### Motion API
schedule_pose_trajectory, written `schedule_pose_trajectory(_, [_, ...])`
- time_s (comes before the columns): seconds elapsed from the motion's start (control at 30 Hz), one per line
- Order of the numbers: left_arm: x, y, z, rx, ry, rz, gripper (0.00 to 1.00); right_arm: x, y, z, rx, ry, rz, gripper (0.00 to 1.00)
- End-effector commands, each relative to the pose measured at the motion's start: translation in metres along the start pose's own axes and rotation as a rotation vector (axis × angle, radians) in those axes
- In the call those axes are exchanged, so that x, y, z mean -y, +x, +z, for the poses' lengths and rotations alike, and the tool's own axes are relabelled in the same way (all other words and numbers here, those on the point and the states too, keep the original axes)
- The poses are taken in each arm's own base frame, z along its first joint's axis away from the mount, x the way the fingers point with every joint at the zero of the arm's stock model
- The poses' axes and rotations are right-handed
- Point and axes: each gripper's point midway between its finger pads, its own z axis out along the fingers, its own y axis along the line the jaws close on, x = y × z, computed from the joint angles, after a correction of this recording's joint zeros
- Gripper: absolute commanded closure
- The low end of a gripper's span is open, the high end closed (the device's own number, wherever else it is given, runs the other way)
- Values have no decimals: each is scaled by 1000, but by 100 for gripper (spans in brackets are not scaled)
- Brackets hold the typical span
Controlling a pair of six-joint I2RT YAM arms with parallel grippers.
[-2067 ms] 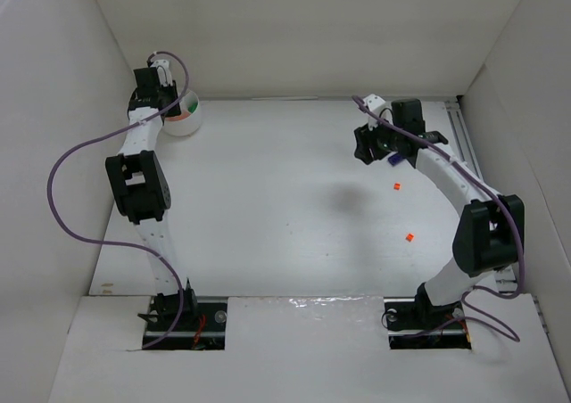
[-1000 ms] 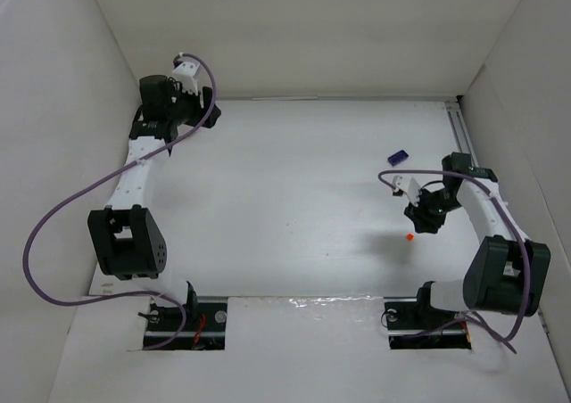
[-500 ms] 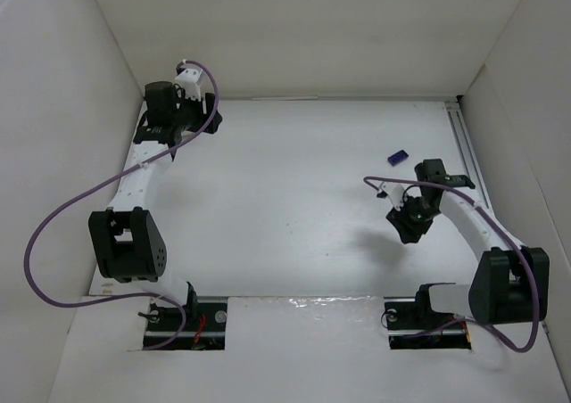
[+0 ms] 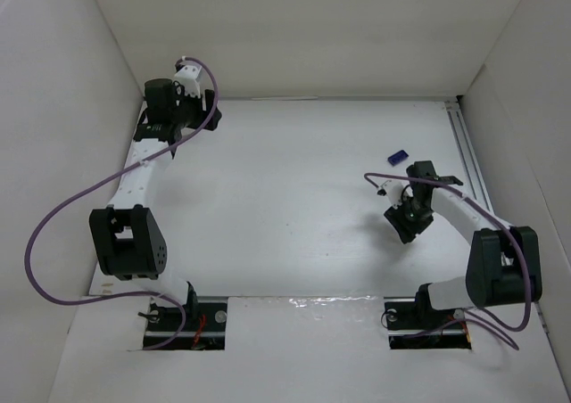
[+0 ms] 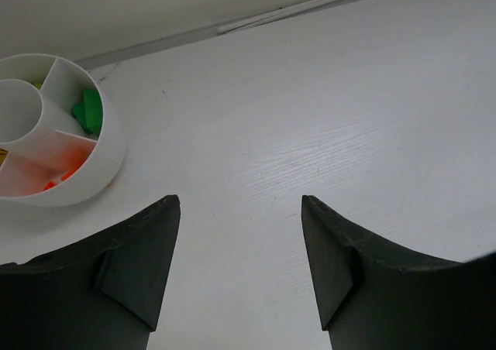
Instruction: Sort the legos into containers by color
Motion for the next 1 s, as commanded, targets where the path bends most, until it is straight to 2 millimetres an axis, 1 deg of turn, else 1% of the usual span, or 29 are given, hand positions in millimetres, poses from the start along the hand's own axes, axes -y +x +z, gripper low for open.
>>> schedule_pose_trajectory(0.0, [1, -32, -2, 83, 1, 35, 39, 9, -5, 5, 4, 48, 20, 47])
schedule_pose_trajectory(0.03, [4, -32, -2, 83, 13, 26, 38, 9, -4, 7, -4, 42, 12, 47])
schedule_pose_trajectory(0.17, [4, -32, -2, 83, 13, 26, 38, 9, -2, 11, -22, 30, -11, 47])
schedule_pose_trajectory(0.2, [4, -32, -2, 83, 13, 26, 38, 13, -4, 9, -15, 37, -12, 47])
schedule_pose_trajectory(0.33, [4, -32, -2, 83, 14, 17, 37, 17, 1, 15, -35, 26, -8, 47])
schedule_pose_trajectory(0.37, [3, -29, 1, 75, 14, 13, 37, 16, 2, 18, -44, 18, -7, 49])
schedule_pose_trajectory(0.4, [3, -29, 1, 75, 14, 13, 37, 19, -1, 16, -36, 25, -8, 50])
schedule_pose_trajectory(0.47, [3, -29, 1, 75, 14, 13, 37, 18, 1, 20, -52, 12, -15, 52])
schedule_pose_trajectory(0.5, [3, -33, 0, 83, 14, 17, 37, 21, 3, 19, -58, 21, -5, 52])
schedule_pose_trajectory(0.53, [3, -30, 3, 75, 14, 13, 37, 23, 5, 19, -58, 22, -7, 52])
schedule_pose_trajectory(0.57, [3, -30, 3, 75, 14, 13, 37, 23, 6, 20, -65, 17, -6, 53])
schedule_pose_trajectory(0.6, [3, -34, 2, 83, 14, 17, 37, 23, 6, 20, -65, 17, -6, 55])
schedule_pose_trajectory(0.7, [2, -31, 5, 75, 14, 13, 37, 24, 5, 23, -66, 16, -15, 60])
schedule_pose_trajectory(0.73, [3, -31, 5, 75, 23, 14, 37, 26, 2, 21, -59, 21, -16, 62])
schedule_pose_trajectory(0.77, [3, -31, 5, 75, 23, 14, 37, 25, 4, 24, -69, 14, -15, 62])
schedule_pose_trajectory(0.8, [3, -31, 5, 75, 23, 14, 37, 25, 0, 24, -63, 7, -5, 64])
schedule_pose_trajectory(0.83, [5, -26, 6, 66, 33, 10, 37, 25, 1, 26, -70, 1, -4, 66])
schedule_pose_trajectory(0.9, [5, -26, 6, 65, 33, 1, 37, 26, 0, 27, -71, 0, -4, 70])
schedule_pose_trajectory(0.93, [5, -26, 6, 65, 33, 1, 37, 26, 0, 27, -71, 0, -4, 74])
schedule_pose_trajectory(0.97, [5, -21, 7, 57, 34, -2, 37, 26, 1, 29, -78, -6, -3, 76])
